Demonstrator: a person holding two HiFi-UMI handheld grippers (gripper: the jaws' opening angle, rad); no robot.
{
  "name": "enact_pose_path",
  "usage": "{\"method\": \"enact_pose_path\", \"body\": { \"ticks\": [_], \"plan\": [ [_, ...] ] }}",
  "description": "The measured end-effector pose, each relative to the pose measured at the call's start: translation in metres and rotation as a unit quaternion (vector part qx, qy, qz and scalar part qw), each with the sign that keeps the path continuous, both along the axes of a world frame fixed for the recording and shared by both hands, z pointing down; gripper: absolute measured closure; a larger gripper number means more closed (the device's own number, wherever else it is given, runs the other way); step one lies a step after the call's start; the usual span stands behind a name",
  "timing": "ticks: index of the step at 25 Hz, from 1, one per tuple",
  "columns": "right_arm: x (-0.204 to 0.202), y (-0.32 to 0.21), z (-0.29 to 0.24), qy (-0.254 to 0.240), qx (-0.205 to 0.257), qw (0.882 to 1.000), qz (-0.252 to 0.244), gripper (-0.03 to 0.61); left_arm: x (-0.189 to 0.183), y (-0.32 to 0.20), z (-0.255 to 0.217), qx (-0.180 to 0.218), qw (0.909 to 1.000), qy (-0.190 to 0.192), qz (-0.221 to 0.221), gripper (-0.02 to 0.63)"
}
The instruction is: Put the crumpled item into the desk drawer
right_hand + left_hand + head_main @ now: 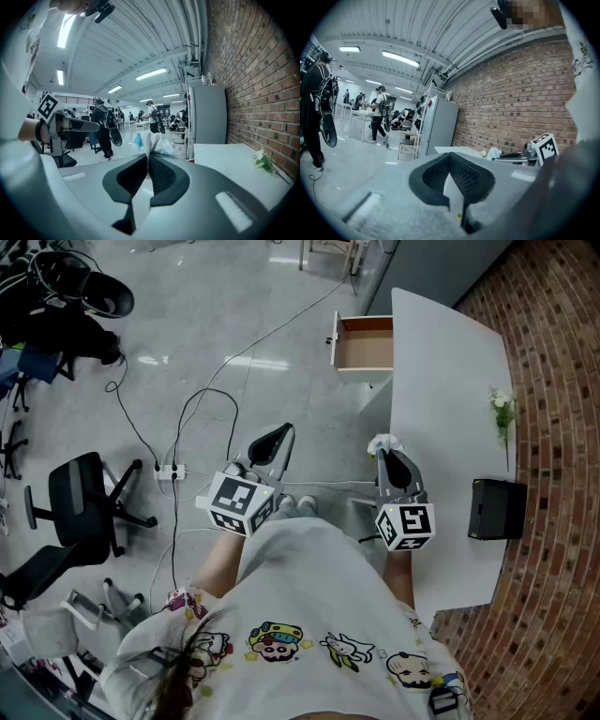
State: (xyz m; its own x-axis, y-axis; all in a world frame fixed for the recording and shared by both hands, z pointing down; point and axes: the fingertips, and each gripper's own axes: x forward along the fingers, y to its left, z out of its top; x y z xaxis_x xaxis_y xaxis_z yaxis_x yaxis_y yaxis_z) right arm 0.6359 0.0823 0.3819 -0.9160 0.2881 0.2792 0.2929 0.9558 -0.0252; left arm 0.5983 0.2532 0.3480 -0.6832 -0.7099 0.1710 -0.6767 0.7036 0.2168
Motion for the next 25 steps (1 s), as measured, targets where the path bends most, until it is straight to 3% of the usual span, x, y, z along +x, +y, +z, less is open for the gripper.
{"method": "enact_pose_path", "body": {
  "ticks": [9, 16, 25],
  "plan": [
    [-0.007, -0.007, -0.001, -0.006, -0.01, 1.0, -0.024, 0.56, -0.003, -0.011, -0.002, -0.019, 0.9994, -0.022, -0.018, 0.614],
    [-0.027, -0.012, -0.001, -0.006, -0.029, 0.999, -0.036, 0.56, -0.017, -0.006, 0.001, -0.023, 0.9986, -0.013, -0.045, 0.614],
    [-0.096, 0.001, 0.002, -0.005, -0.034, 0.998, -0.045, 0.56, -0.086, 0.007, 0.006, -0.015, 0.9984, -0.012, -0.054, 0.614]
  ]
}}
